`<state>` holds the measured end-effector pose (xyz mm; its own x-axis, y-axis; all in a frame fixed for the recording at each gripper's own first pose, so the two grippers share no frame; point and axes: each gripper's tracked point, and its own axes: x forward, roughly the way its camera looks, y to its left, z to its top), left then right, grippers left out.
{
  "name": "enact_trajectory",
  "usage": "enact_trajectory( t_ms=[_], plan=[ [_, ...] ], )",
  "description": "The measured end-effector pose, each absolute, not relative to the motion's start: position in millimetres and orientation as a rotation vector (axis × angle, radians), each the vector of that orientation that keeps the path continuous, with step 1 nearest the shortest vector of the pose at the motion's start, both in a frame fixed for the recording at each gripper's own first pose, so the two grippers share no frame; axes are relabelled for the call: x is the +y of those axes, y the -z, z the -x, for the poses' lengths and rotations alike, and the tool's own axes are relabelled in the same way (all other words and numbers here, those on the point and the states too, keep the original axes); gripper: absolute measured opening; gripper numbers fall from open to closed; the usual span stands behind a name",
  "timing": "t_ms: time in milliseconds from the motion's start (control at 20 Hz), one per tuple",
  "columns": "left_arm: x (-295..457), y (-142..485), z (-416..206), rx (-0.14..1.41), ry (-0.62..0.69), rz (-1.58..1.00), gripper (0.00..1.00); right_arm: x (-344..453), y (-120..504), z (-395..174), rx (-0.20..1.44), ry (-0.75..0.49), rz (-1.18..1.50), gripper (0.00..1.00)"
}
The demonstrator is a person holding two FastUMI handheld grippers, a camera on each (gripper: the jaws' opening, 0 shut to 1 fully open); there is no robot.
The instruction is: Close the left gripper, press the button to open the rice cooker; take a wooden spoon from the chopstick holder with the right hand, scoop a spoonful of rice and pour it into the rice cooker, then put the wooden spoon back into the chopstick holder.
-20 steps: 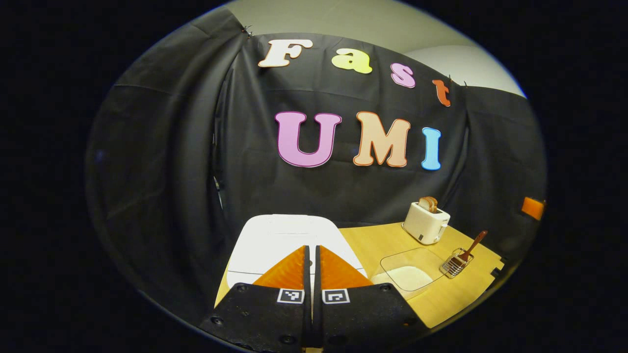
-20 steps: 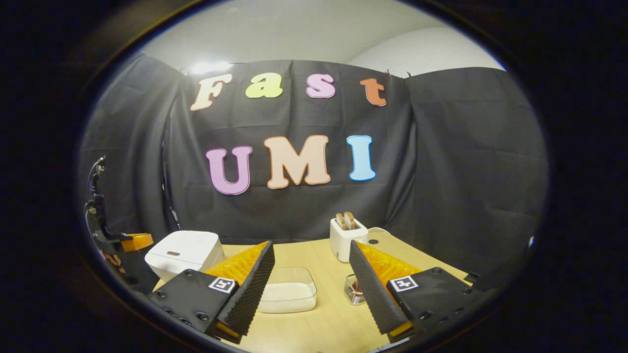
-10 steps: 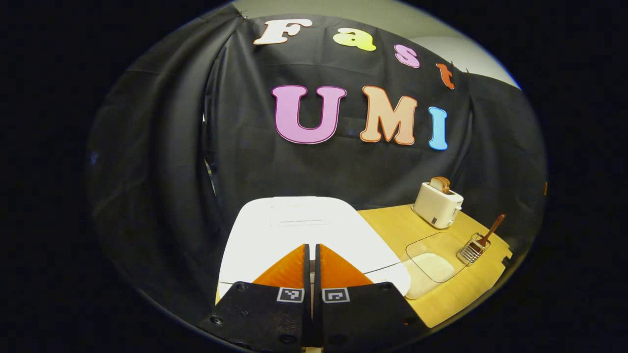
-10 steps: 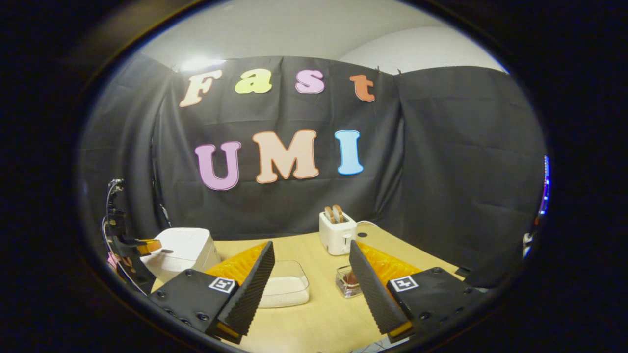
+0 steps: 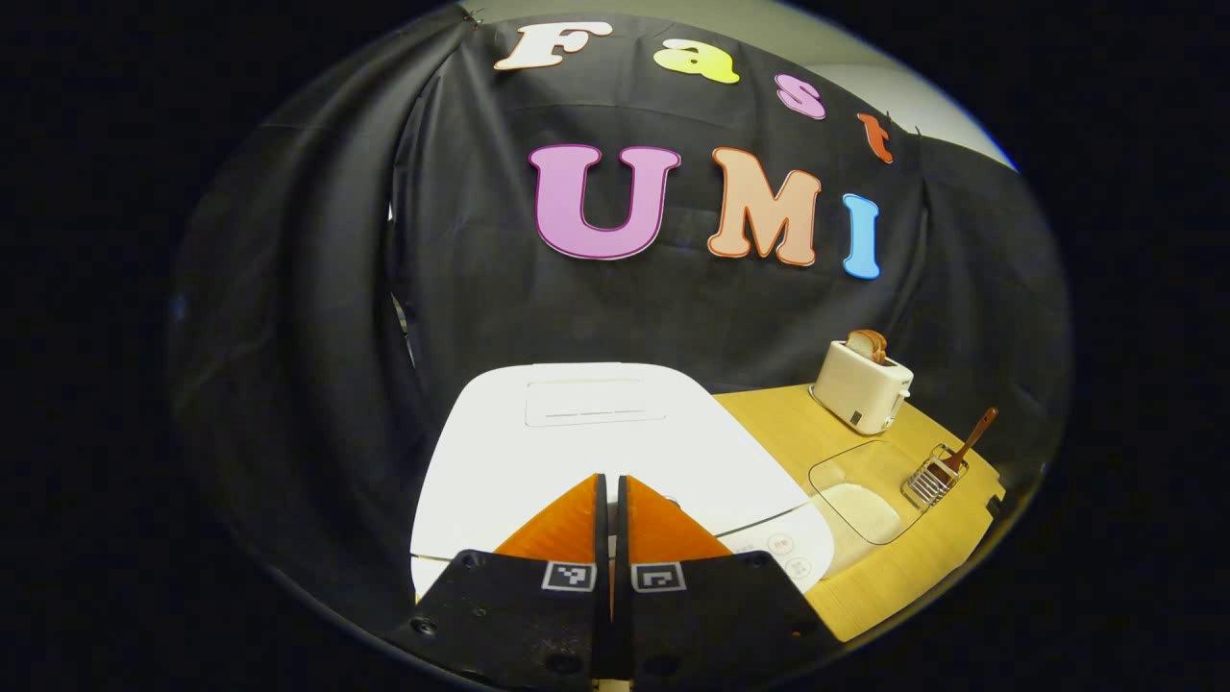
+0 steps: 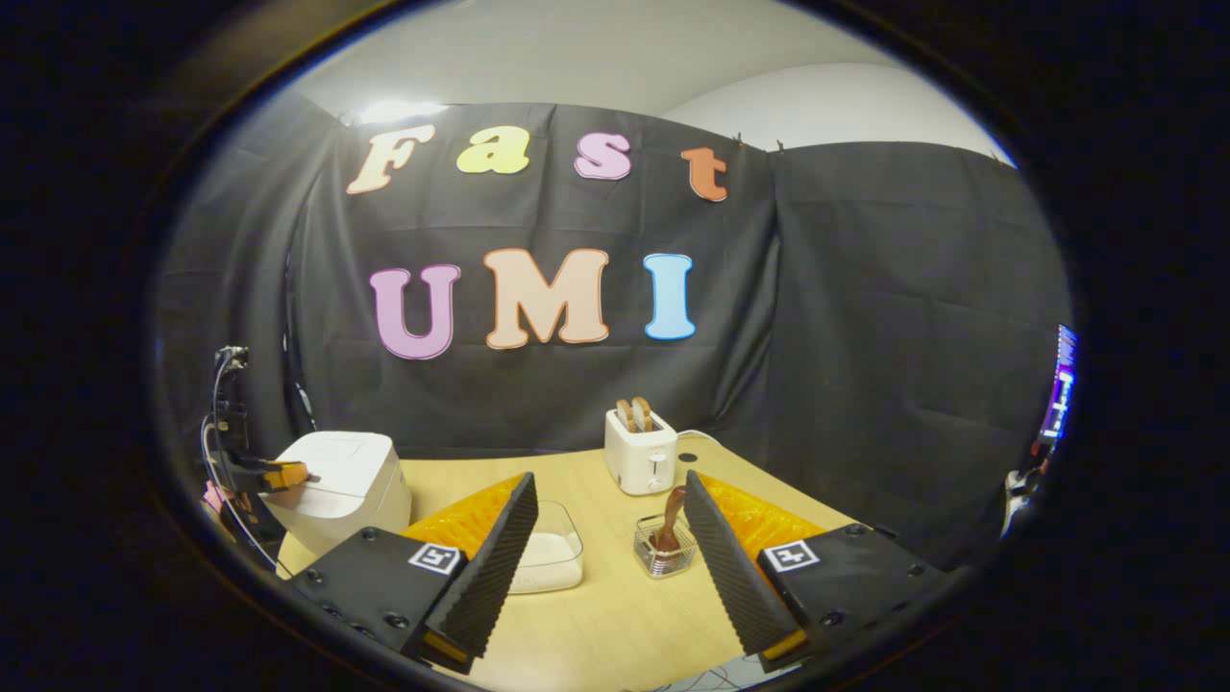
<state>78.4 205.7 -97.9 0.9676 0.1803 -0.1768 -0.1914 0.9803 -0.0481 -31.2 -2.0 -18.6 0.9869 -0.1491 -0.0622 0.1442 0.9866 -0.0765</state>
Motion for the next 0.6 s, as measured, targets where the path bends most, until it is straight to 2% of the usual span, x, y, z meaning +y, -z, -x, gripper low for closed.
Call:
enact_trajectory(
  t_ms=[200, 600],
  plan=[
    [205.2, 93.1, -78.7, 0.174, -0.206, 0.058, 0.00, 0.2, 19.2, 30.1, 0.066, 0.132, 0.094, 0.98],
    [211.8, 25.0, -86.7, 0.039, -0.240, 0.083, 0.00, 2.2, 23.5, 29.9, 0.073, 0.107, 0.104, 0.96]
  ],
)
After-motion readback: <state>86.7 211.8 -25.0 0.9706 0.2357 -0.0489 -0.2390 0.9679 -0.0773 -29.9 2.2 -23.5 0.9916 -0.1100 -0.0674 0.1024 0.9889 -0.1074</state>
